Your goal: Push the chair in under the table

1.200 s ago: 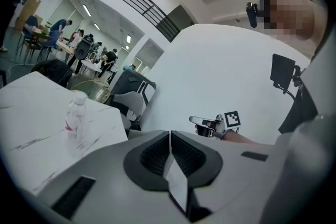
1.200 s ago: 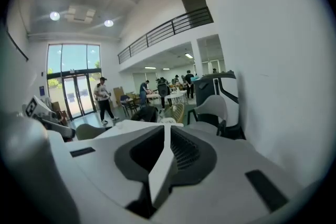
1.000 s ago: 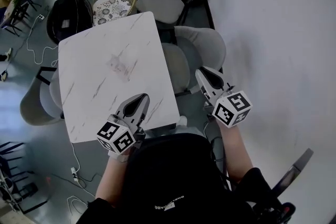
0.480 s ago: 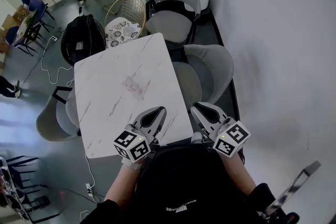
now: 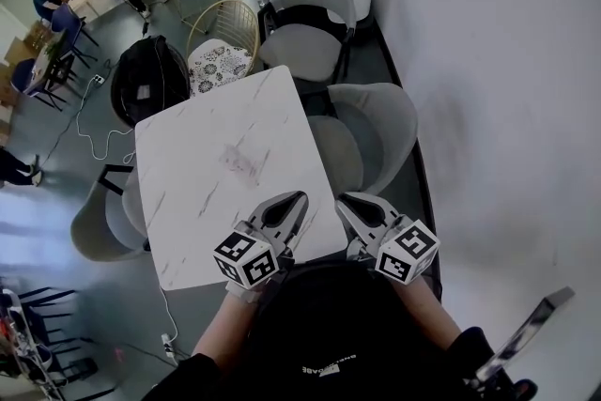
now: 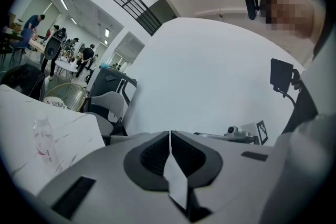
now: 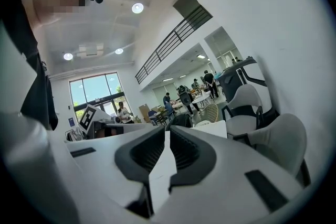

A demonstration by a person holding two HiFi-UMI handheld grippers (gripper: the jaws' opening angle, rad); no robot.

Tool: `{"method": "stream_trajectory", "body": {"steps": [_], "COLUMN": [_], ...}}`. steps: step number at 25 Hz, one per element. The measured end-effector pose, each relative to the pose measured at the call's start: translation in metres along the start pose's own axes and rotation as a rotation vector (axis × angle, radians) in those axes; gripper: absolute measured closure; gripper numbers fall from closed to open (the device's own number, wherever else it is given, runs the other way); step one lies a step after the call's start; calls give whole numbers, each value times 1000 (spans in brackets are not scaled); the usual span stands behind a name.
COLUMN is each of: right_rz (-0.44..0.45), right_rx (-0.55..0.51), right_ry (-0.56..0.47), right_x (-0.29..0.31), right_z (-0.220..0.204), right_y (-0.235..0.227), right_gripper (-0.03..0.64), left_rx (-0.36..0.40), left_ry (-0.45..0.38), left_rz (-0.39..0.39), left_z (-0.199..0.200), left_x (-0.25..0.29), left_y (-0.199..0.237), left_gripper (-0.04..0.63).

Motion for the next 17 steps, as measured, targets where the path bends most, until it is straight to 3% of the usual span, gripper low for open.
{"method": "stream_trajectory", "body": {"steps": [17], "right_rz": [-1], "right_rx": [95], "right_ry": [3], "right_x": [5], "right_z": [-2], "right_y": [-25], "right_gripper": [577], "left_rx": [-2], "left_ry": [6], "left_rz": [23], "left_z": [-6], "left_x": [7], "left_y": [5], "left_gripper": [595]}}
Point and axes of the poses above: the fingertips, and each gripper's own axes: x forward along the fingers, y to its left, z out of its top, the point moved 4 cm from there along -x, backward along the fingers, and after that the axes turned 4 degrees about -z, right-handed, at the moved point
